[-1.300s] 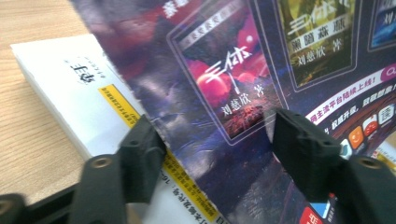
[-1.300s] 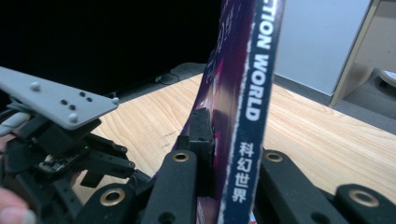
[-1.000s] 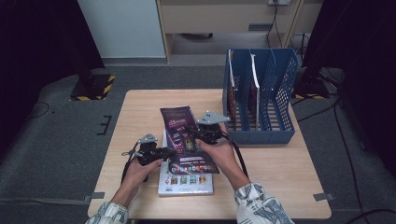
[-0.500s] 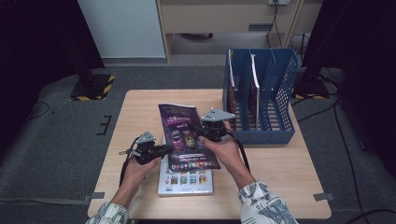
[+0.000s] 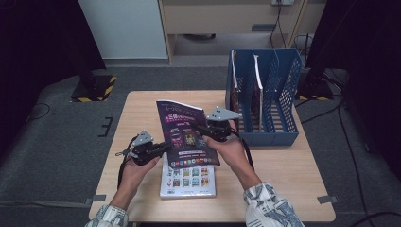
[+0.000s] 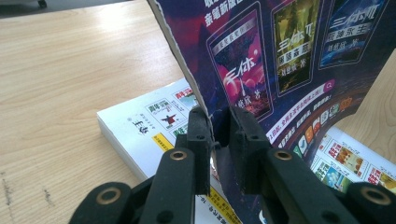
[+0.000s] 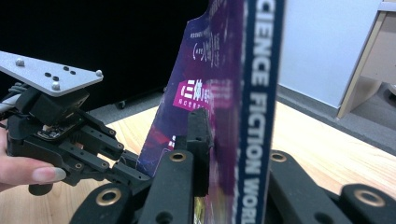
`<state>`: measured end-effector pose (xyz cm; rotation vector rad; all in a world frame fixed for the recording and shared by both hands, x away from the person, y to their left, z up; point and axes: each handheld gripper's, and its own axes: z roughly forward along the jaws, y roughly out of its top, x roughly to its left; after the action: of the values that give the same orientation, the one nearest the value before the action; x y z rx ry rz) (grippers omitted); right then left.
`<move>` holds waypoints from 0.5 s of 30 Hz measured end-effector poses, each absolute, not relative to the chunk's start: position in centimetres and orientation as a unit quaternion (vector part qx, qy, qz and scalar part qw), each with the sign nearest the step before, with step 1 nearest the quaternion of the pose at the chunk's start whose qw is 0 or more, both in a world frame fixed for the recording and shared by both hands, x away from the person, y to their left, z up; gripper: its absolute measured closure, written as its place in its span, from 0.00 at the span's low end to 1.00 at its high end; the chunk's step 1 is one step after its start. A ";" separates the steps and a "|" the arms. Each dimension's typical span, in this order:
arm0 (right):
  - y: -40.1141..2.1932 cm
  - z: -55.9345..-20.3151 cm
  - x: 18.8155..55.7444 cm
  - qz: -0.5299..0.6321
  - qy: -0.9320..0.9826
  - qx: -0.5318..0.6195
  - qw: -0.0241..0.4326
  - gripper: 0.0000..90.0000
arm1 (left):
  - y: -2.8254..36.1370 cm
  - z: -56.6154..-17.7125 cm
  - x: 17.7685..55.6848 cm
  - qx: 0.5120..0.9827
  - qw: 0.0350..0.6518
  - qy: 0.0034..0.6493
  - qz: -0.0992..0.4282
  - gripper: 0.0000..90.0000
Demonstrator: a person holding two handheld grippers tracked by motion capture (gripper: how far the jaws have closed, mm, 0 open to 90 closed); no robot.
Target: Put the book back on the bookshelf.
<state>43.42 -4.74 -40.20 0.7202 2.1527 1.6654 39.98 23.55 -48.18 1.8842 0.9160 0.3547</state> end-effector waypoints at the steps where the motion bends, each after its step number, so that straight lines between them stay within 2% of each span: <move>1: -4.8 -40.1 43.4 0.584 0.754 0.252 0.163 0.88 | 23.6 -48.1 40.0 0.774 0.487 0.376 0.147 0.87; 15: -5.0 -38.8 43.6 0.599 0.745 0.245 0.159 0.84 | 23.7 -47.3 39.6 0.775 0.495 0.357 0.164 0.90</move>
<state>43.55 -4.99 -38.77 0.7014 2.1301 1.7129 39.63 23.70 -47.35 1.8772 0.8662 0.3972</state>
